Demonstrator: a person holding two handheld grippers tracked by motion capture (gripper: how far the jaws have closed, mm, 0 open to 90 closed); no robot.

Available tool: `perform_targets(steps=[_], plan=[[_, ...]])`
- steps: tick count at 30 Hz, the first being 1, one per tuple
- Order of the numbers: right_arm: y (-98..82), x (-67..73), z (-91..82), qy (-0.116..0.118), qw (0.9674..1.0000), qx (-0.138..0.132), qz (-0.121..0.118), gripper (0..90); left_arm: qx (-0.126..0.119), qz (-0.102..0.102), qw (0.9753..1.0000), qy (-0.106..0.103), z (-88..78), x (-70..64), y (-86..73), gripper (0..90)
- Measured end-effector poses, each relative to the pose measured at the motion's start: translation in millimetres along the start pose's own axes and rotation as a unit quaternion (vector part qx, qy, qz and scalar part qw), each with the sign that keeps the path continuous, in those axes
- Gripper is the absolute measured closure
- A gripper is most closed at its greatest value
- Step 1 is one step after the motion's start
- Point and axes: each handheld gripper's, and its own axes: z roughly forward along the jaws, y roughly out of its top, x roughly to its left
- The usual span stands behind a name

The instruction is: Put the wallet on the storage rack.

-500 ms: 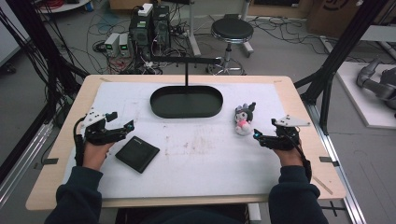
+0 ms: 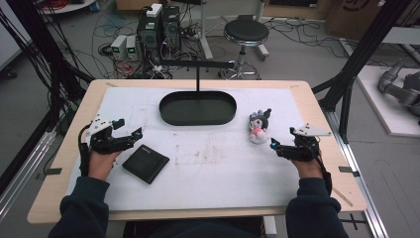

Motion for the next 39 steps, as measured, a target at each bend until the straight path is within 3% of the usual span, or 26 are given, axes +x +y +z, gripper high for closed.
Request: perform_targets(steps=[9, 11, 12, 13, 17, 23, 25, 28, 29, 30, 32, 34, 35, 36, 39], plan=[[2.0, 3.3, 0.0, -0.002, 1.0000, 0.000, -0.001, 16.9, 0.008, 0.003, 0.9998, -0.015, -2.3, -5.4, -0.6, 21.1], [2.3, 3.5, 1.0, 0.000, 1.0000, -0.001, -0.004, 17.0, 0.020, 0.000, 0.9996, -0.018, -0.9, -5.9, -2.2, 21.1], [2.4, 3.4, 2.0, 0.001, 1.0000, 0.000, -0.003, 17.0, 0.040, -0.008, 0.9988, -0.028, 1.6, -5.9, -4.9, 21.1], [2.4, 3.4, 2.0, 0.001, 1.0000, 0.000, -0.003, 17.0, 0.040, -0.008, 0.9988, -0.028, 1.6, -5.9, -4.9, 21.1], [3.1, 2.2, 6.6, 0.004, 1.0000, 0.003, -0.004, 17.0, 0.091, -0.007, 0.9948, -0.045, 7.7, -7.7, -11.9, 21.9], [3.2, 2.6, 6.8, 0.004, 1.0000, 0.004, -0.005, 17.1, 0.126, -0.001, 0.9896, -0.069, 12.5, -9.4, -16.8, 31.9], [3.8, 3.5, 5.6, 0.003, 1.0000, 0.002, -0.004, 17.1, 0.140, -0.015, 0.9877, -0.069, 13.5, -5.2, -21.1, 39.8], [3.9, 3.6, 5.5, 0.003, 1.0000, 0.002, -0.006, 17.1, 0.167, -0.033, 0.9830, -0.070, 12.6, 2.4, -25.8, 43.6], [3.7, 3.4, 5.8, 0.003, 1.0000, 0.003, -0.006, 17.1, 0.183, -0.043, 0.9789, -0.079, 12.5, 6.3, -28.6, 45.4], [3.7, 3.4, 5.8, 0.003, 1.0000, 0.003, -0.006, 17.1, 0.183, -0.043, 0.9789, -0.079, 12.5, 6.3, -28.6, 46.4], [3.4, 2.8, 6.4, 0.003, 1.0000, 0.003, -0.006, 17.1, 0.199, -0.052, 0.9741, -0.093, 14.8, 6.9, -32.5, 47.3], [3.1, 2.8, 6.8, 0.003, 1.0000, 0.005, -0.005, 17.1, 0.199, -0.058, 0.9735, -0.097, 14.5, 8.2, -32.7, 47.3], [3.0, 2.7, 7.1, 0.003, 1.0000, 0.006, -0.005, 17.1, 0.198, -0.061, 0.9729, -0.102, 14.5, 8.7, -33.0, 53.3], [3.0, 2.7, 7.1, 0.003, 1.0000, 0.006, -0.005, 17.1, 0.199, -0.066, 0.9709, -0.116, 14.6, 9.7, -33.3, 53.3], [3.1, 3.1, 7.6, 0.002, 1.0000, 0.006, -0.006, 17.1, 0.198, -0.072, 0.9718, -0.107, 15.1, 9.3, -30.5, 65.7]])
